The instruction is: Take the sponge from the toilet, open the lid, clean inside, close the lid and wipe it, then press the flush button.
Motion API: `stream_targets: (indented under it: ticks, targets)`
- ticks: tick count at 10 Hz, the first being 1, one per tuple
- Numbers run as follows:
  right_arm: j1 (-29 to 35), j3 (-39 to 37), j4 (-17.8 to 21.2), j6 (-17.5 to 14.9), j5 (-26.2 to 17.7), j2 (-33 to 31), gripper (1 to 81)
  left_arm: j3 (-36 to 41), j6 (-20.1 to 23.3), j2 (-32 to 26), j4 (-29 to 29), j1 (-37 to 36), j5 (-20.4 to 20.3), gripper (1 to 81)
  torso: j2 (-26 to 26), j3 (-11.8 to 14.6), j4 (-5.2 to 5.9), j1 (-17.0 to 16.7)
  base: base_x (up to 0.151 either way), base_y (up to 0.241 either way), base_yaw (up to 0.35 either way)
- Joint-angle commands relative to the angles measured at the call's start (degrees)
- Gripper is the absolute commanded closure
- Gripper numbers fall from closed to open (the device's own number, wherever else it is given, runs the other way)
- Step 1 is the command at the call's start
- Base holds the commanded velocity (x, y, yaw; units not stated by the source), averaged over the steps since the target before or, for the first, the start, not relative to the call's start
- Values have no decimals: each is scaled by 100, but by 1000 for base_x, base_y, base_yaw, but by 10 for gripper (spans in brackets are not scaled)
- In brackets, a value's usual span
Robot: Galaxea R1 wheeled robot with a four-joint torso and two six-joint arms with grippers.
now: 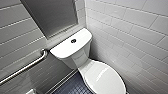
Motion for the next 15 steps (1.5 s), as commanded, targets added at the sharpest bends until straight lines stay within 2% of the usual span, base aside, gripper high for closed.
stream_targets:
  ticks: [1, 6, 7, 8, 9, 10, 11, 12, 13, 14, 15]
  targets:
    - [248, 193, -297, -14, -167, -347, 811, 29, 36, -59, 71, 161, 85, 10, 0, 0, 0, 0, 0, 0, 0]
    - [-235, 26, -305, -5, -177, -610, 811, 20, 36, -59, 63, 161, 85, 10, 0, 0, 0, 0, 0, 0, 0]
    - [-235, 17, -305, -5, -167, -610, 811, 20, 36, -59, 63, 161, 85, 10, 0, 0, -215, 0, 0, 0, 0]
    - [-217, 44, -314, -14, -167, -593, 811, 20, 36, -59, 63, 161, 85, 10, 0, 0, -524, 0, 0, 0, 0]
    - [-200, 53, -314, -14, -167, -575, 811, 20, 36, -51, 62, 161, 85, 10, 0, 0, -615, 0, 0, 0, 0]
    - [-165, 70, -323, -14, -167, -558, 811, 20, 36, -51, 63, 161, 85, 10, 0, 0, -751, 0, 0, 0, 0]
    - [-95, 88, -332, -23, -185, -514, 811, 20, 36, -51, 63, 161, 85, 10, 0, 0, -365, 0, 0, 0, 0]
    - [72, 79, -446, -23, -211, -408, 811, 20, 36, -51, 63, 161, 85, 10, 0, 0, -586, 0, 0, 0, 0]
    - [492, 114, -525, -14, -290, -243, 811, 20, 36, -51, 63, 161, 85, 10, 0, 0, -719, 0, 0, 0, 0]
    - [1036, 245, -534, -23, -577, -93, 811, 20, 36, -51, 63, 161, 84, 10, 0, 0, -772, 0, 0, 0, 0]
    - [1607, 472, -543, -22, -1024, 73, 811, 20, 36, -51, 54, 161, 85, 10, 0, 0, -765, 0, 0, 0, 0]
